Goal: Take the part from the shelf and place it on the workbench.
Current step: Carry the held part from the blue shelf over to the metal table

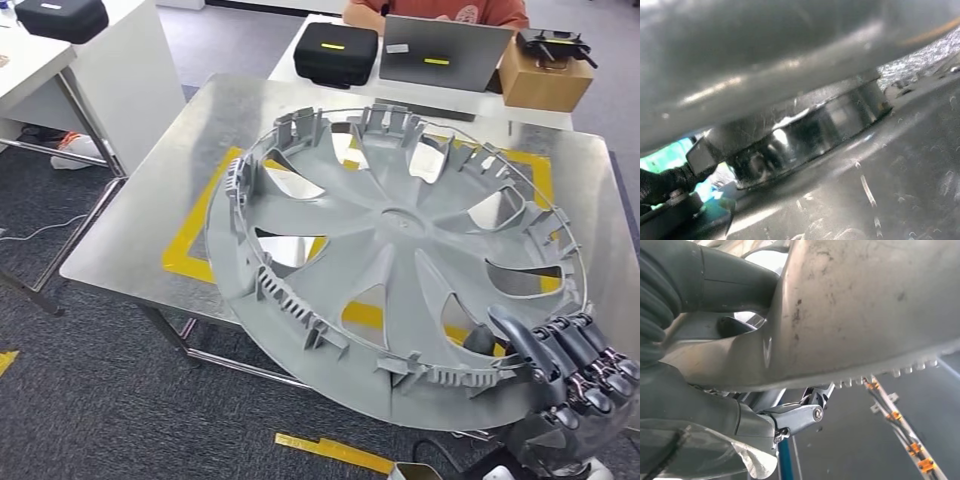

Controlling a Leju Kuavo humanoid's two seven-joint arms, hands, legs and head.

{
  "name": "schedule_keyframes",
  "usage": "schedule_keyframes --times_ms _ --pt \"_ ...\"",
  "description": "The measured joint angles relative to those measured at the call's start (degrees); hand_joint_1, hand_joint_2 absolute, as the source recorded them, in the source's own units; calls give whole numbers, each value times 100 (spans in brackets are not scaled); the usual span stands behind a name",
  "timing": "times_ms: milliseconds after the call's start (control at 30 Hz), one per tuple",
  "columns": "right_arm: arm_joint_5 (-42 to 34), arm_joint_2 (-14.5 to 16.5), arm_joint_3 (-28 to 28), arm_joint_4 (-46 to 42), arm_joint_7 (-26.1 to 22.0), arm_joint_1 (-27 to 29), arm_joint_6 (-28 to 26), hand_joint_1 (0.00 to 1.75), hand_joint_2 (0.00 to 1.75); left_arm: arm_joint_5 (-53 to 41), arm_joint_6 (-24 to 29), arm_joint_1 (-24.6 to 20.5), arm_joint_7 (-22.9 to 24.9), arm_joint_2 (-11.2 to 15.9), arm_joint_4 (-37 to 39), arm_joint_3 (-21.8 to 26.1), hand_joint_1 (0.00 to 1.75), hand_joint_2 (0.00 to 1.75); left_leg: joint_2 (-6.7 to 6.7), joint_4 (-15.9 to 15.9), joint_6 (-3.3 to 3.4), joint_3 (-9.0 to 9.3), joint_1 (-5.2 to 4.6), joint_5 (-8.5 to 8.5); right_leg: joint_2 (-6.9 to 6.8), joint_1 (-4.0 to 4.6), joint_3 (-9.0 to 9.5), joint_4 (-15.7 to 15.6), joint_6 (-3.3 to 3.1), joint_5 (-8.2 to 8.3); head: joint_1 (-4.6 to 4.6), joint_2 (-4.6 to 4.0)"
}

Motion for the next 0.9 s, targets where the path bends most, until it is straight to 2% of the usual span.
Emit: schedule_keyframes --times_ms 33,67,100,133,167,233,267,333,367,433,467,500,533,567,600,633,667,700,733,800,867,900 --pt "-1 -1 -1 3 2 2 0 175 175 0 1 8 1 -1 0 0 0 0 83 2 -2 -1 -2 -7 -55 -18 -162 333 30 -123 0 0" --pt "0 -1 -3 5 3 5 0 175 175 0 1 14 1 1 0 0 0 0 163 4 -9 2 -2 -16 -83 -39 -244 500 57 -145 0 0" --pt "1 -1 -4 8 5 7 0 175 175 0 2 17 2 1 0 0 0 0 240 8 -19 8 0 -27 -110 -58 -212 441 80 -56 0 0" --pt "1 -1 -5 9 5 8 0 175 175 0 2 14 2 -1 0 0 0 0 309 14 -37 21 5 -43 -157 -76 -45 130 97 130 0 0" --pt "1 -1 -4 9 4 8 0 175 175 0 1 9 2 -3 0 0 0 0 369 23 -62 39 4 -63 -270 -85 188 -305 111 316 2 0" --pt "0 -1 -4 12 3 2 0 175 175 0 0 2 2 -2 0 0 0 0 467 51 -127 69 -21 -113 -471 -72 578 -978 75 521 2 0" --pt "-1 -1 -3 13 4 1 0 175 175 0 0 -1 2 1 0 0 0 0 506 62 -157 83 -38 -128 -518 -59 648 -1094 42 524 -6 0" --pt "-2 -1 -3 14 5 2 0 175 175 0 1 -7 2 2 0 0 0 0 597 69 -207 108 -46 -146 -413 -45 640 -1094 -39 516 -18 0" --pt "-3 0 -3 13 5 5 0 175 175 0 2 -13 2 1 0 0 0 0 579 97 -238 112 -34 -178 -355 -50 634 -1095 -71 523 -20 0" --pt "-2 1 -1 14 5 4 0 175 175 0 2 -19 2 0 0 0 0 0 350 411 -294 -1 -5 -404 -233 -71 635 -1107 -140 544 -31 0" --pt "-1 1 1 15 5 3 0 175 175 1 1 -17 2 1 0 0 0 0 190 749 -311 -146 5 -594 -169 -77 635 -1108 -162 552 -38 0" --pt "-1 1 2 16 5 2 0 175 175 2 1 -12 2 3 0 0 0 0 88 1160 -315 -335 7 -792 -103 -75 634 -1106 -177 555 -43 0" --pt "-1 1 2 17 6 3 0 175 175 3 0 -5 2 5 0 0 0 0 49 1542 -312 -523 5 -932 -25 -68 634 -1104 -184 556 -45 0" --pt "-1 1 1 19 6 3 0 175 175 4 0 2 2 9 0 1 0 0 36 1775 -301 -651 3 -966 56 -60 637 -1102 -186 557 -46 0" --pt "-1 1 1 21 6 4 0 175 175 4 0 6 2 13 0 1 0 0 26 1795 -281 -687 0 -879 143 -52 643 -1101 -186 557 -46 0" --pt "-1 1 1 22 6 4 0 175 175 4 0 9 2 16 0 2 0 0 -3 1582 -250 -621 -4 -684 231 -45 653 -1100 -186 557 -46 0" --pt "-1 1 1 22 5 4 0 175 175 4 0 8 2 19 0 2 0 0 -72 1219 -212 -484 -7 -441 311 -41 663 -1100 -186 557 -46 0" --pt "-2 1 2 22 5 3 0 175 175 4 1 6 2 23 0 2 0 0 -215 821 -166 -326 -8 -238 384 -34 668 -1097 -181 555 -44 0" --pt "-2 1 2 23 5 1 0 175 175 4 1 5 2 25 0 2 0 0 -343 481 -134 -196 -4 -109 452 -29 663 -1088 -172 554 -42 0" --pt "-4 1 2 24 6 1 0 175 175 4 2 1 2 29 0 1 0 0 -489 184 -108 -85 -4 -59 561 -42 625 -1086 -125 565 -42 0" --pt "-6 1 2 24 7 7 0 175 175 4 2 -7 3 22 0 2 0 0 -401 129 -97 -69 4 -42 610 -60 578 -1089 -61 572 -45 0" --pt "-6 1 2 22 6 7 0 175 175 4 3 -11 3 19 0 2 0 0 -354 100 -77 -60 15 -24 528 -53 536 -1035 -33 528 -35 0"
